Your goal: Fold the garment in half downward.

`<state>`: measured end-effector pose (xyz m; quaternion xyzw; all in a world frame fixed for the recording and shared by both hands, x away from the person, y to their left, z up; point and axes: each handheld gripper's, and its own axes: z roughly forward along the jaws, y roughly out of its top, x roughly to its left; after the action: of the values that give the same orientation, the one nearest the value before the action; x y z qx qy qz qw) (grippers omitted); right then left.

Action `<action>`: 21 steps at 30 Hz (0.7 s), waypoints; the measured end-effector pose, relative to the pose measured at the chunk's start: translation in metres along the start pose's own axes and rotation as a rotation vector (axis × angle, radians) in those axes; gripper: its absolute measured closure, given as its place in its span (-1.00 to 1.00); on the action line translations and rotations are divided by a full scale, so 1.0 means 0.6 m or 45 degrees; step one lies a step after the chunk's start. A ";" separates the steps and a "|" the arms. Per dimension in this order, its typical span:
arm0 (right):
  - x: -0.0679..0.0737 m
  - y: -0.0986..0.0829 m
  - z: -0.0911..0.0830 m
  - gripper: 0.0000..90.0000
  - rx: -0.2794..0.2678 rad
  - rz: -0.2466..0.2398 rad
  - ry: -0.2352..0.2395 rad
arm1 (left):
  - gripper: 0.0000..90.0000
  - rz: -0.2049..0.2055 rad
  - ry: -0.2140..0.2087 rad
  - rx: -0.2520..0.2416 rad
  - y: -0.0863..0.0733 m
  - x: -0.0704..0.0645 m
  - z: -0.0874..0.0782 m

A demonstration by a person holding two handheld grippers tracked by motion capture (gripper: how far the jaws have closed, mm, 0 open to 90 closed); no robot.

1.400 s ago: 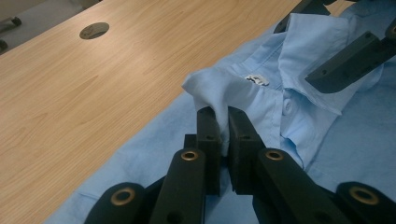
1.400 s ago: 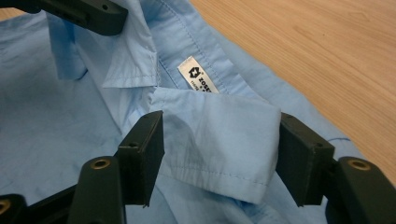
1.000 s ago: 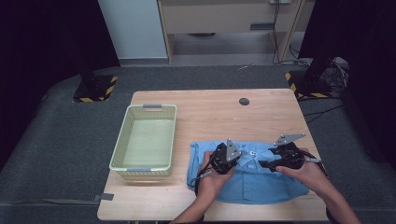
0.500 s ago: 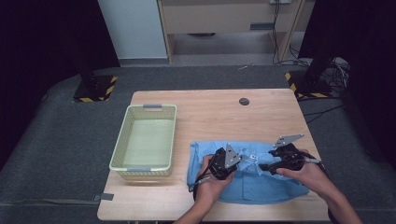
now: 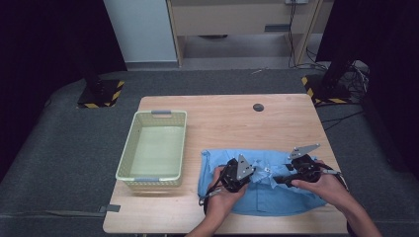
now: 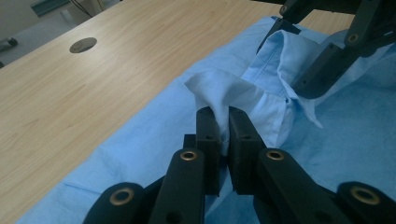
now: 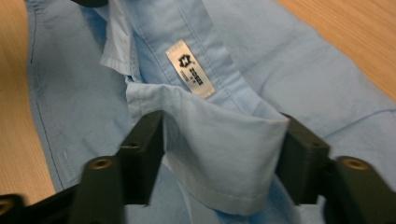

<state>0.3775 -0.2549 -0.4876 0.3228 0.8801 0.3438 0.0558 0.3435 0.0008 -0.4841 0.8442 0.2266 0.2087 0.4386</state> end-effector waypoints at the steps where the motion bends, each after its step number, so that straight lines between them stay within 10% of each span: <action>1: 0.003 0.000 -0.002 0.12 -0.002 -0.014 -0.003 | 0.87 -0.004 -0.005 0.004 -0.001 0.000 0.000; 6: 0.024 -0.007 -0.014 0.61 -0.034 -0.100 -0.055 | 0.75 -0.012 -0.026 0.030 -0.011 -0.002 -0.004; 13: 0.056 -0.020 -0.023 0.70 -0.078 -0.189 -0.124 | -0.05 -0.038 -0.031 0.097 -0.026 0.001 -0.002; 21: 0.075 -0.025 -0.027 0.71 -0.088 -0.244 -0.146 | -0.47 -0.105 -0.088 0.138 -0.040 0.011 0.018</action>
<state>0.3291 -0.2454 -0.4792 0.2541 0.8899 0.3479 0.1498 0.3500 0.0099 -0.5088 0.8633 0.2571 0.1486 0.4080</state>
